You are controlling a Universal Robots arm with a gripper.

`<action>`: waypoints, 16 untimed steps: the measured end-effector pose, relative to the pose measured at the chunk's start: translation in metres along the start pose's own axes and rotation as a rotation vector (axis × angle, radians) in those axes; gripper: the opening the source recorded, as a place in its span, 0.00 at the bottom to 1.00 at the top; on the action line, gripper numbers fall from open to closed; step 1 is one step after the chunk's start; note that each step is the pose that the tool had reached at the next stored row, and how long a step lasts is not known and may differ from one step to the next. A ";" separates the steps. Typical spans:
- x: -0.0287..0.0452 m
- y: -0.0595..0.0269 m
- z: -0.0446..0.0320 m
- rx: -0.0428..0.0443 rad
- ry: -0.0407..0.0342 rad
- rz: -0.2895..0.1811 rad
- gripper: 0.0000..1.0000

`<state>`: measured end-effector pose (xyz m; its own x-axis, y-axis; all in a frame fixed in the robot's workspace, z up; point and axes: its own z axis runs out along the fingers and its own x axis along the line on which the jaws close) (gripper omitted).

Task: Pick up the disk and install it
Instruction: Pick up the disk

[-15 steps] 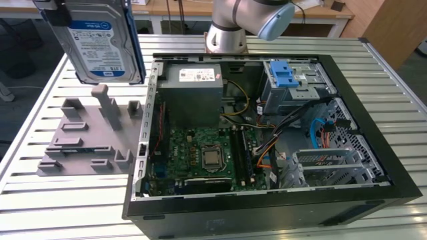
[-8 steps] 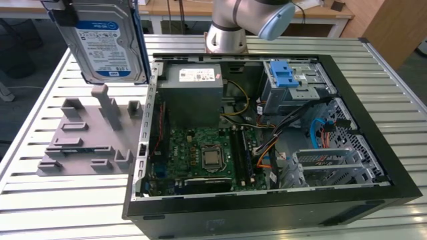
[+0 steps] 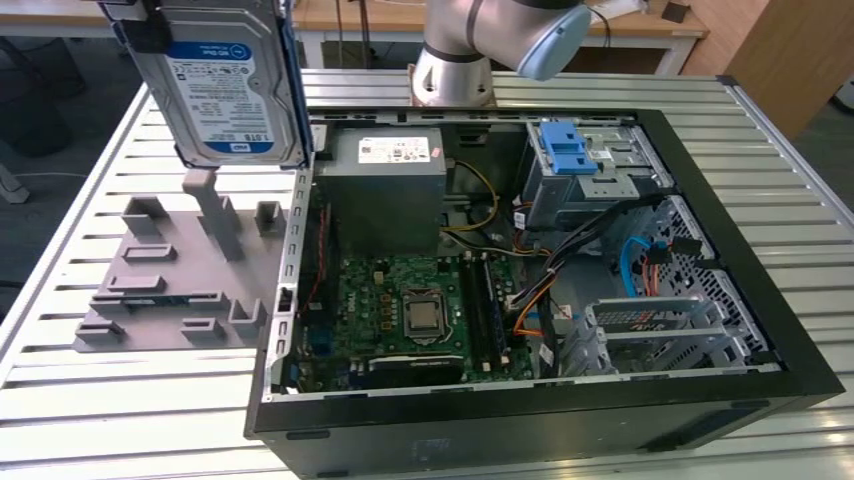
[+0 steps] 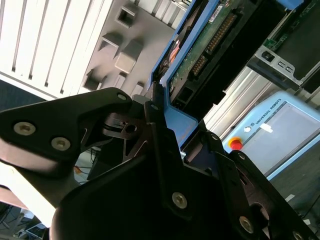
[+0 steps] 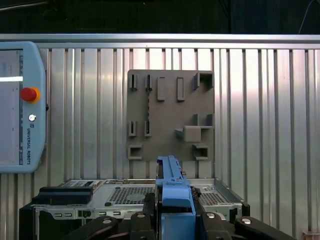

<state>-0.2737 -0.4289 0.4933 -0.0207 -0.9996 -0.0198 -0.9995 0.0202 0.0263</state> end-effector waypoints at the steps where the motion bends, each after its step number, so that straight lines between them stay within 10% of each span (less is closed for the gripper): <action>1: 0.0000 -0.0012 0.0000 0.0000 0.0000 0.000 0.36; 16: -0.0003 -0.0185 -0.0005 0.0000 0.0000 0.000 0.36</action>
<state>-0.2552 -0.4290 0.4933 -0.0207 -0.9996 -0.0198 -0.9995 0.0201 0.0263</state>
